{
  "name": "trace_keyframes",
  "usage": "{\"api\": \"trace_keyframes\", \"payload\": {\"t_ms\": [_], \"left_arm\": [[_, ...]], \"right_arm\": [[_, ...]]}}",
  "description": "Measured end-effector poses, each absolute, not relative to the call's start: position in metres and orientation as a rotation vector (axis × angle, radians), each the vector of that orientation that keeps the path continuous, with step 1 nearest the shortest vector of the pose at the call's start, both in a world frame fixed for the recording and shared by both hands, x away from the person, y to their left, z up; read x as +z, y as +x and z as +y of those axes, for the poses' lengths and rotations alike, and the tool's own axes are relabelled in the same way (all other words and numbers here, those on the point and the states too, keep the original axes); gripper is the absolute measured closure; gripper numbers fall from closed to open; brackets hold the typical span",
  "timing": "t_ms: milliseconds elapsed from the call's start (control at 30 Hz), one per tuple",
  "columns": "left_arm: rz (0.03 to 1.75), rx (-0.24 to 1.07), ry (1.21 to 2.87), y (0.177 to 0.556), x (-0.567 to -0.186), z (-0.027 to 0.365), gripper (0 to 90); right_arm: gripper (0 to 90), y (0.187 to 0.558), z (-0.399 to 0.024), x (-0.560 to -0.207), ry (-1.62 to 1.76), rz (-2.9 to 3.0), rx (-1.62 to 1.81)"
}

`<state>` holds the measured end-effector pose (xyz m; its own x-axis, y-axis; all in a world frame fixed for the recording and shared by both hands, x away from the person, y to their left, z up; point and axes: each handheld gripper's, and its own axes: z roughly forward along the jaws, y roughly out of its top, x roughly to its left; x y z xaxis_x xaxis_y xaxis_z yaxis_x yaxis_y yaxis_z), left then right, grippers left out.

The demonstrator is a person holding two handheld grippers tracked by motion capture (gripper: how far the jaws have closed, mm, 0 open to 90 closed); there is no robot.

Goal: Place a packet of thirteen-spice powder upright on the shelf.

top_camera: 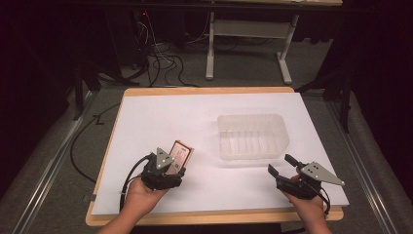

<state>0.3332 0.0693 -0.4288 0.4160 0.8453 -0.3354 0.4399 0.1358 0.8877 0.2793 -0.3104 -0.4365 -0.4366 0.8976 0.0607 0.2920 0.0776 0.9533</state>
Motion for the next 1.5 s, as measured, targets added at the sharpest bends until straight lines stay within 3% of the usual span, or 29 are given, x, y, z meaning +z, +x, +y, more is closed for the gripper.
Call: {"api": "trace_keyframes", "payload": {"t_ms": [533,1500], "left_arm": [[0.989,0.329,1.448,0.312,-0.433,0.009,32.2],[0.881,0.281,1.508,0.289,-0.421,-0.067,32.2]], "right_arm": [[33.0,0.297,-0.280,-0.410,1.220,1.827,1.311],[28.8,0.275,-0.272,-0.393,1.206,1.812,1.597]]}}
